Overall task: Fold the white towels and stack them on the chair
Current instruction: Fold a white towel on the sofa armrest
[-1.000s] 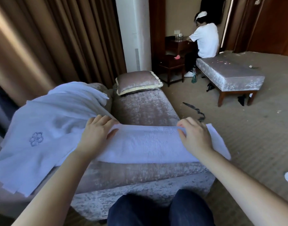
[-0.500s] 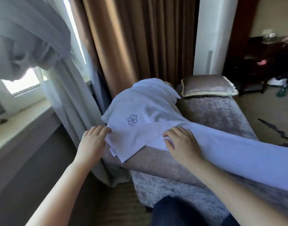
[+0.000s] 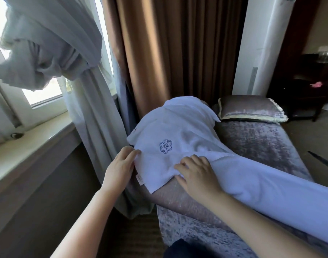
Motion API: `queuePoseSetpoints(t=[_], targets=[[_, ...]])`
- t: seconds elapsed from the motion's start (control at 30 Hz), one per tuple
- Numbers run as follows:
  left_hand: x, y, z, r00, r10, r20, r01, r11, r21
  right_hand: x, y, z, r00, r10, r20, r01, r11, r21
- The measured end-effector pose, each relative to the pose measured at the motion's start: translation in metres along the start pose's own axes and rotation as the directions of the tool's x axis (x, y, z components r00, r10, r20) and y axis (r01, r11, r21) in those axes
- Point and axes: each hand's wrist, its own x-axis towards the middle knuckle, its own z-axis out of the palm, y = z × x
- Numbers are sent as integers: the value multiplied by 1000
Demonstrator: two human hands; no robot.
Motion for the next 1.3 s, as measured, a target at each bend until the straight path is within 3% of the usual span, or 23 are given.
queuePoseSetpoints(t=[0.1,0.23,0.33,0.47,0.73,0.87,0.93,1.07,1.13,1.23,1.3], targets=[[5,-1,1,1000,6,5,-5,991,-132,14,0,-3,997,24,-76,-20,999,47],[23,5,-4,946,-320,59,312,843,-439,55,23,-9,956,275,-103,-240,934,264],[38,2,-7,907,-401,133,401,719,-567,89,43,0,936,350,-43,-321,896,308],[49,-1,-9,878,-440,186,467,709,-529,115,56,20,883,401,245,-455,860,230],[38,-2,-17,826,-554,100,546,747,-379,116,42,26,878,356,321,-440,864,245],[26,-5,-11,823,-548,149,567,777,-275,108,38,31,884,323,337,-417,870,262],[25,0,-12,842,-530,105,538,803,-258,109,38,32,878,324,354,-428,861,275],[29,18,-11,964,-258,-66,244,955,-170,114,42,30,861,336,382,-424,889,175],[31,26,-6,988,-156,6,153,963,-223,115,45,29,847,343,406,-438,883,167],[40,32,5,978,-153,145,193,923,-334,115,48,28,850,366,379,-442,887,134],[50,36,10,984,-147,104,172,940,-293,117,48,27,876,355,328,-411,903,122]])
